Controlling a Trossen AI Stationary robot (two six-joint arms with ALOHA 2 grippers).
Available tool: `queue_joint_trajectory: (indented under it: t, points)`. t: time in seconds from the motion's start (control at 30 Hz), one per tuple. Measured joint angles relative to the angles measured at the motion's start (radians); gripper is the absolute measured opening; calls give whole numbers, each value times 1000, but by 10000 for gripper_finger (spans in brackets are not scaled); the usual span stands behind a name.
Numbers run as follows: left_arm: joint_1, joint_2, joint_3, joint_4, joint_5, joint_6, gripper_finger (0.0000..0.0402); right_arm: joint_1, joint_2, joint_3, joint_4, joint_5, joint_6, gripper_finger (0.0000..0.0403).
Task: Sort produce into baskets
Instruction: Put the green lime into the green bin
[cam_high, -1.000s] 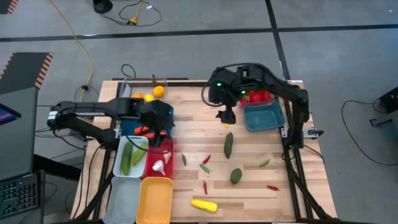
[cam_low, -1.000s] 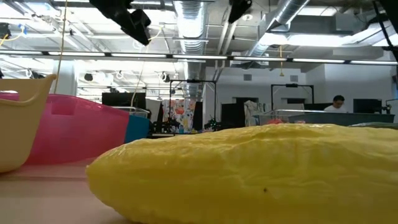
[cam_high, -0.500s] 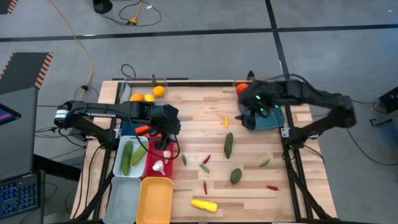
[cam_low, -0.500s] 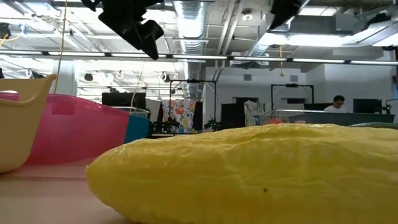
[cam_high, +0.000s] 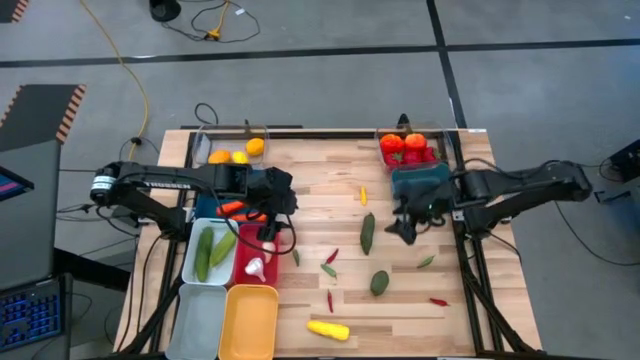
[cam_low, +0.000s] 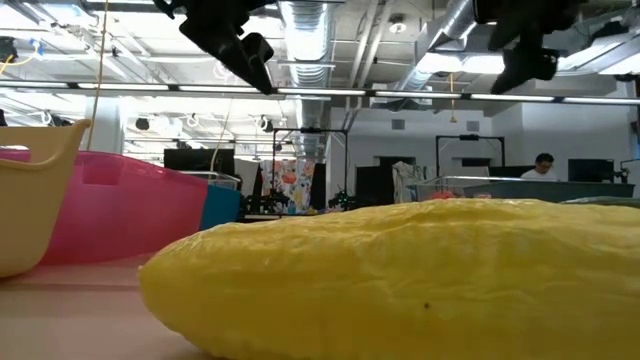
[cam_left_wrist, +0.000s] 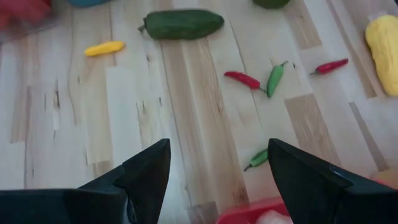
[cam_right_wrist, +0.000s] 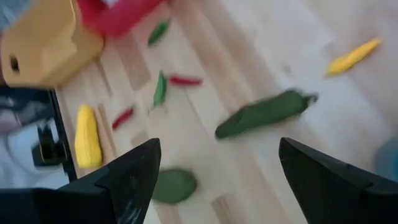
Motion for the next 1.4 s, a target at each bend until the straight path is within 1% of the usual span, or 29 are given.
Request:
queue_joint_trajectory:
  t: [0.3,0.4,0.57,0.73,0.87,1.17,1.4]
  points:
    - [0,0,0,9,-2,-38,256,173,158,-12,55,-6,-14,353]
    - [0,0,0,13,-2,-54,256,213,214,-12,71,-25,-92,353]
    - [0,0,0,13,-4,-95,256,274,309,-9,115,-26,-244,353]
    - [0,-1,0,13,-22,-131,256,326,396,19,118,-25,-450,353]
    - [0,-1,0,13,-31,-138,256,349,469,44,118,-25,-545,353]
    - [0,-1,0,13,-32,-141,256,356,618,88,118,-24,-554,352]
    - [0,-1,0,12,-32,-141,256,361,691,115,133,-25,-648,344]
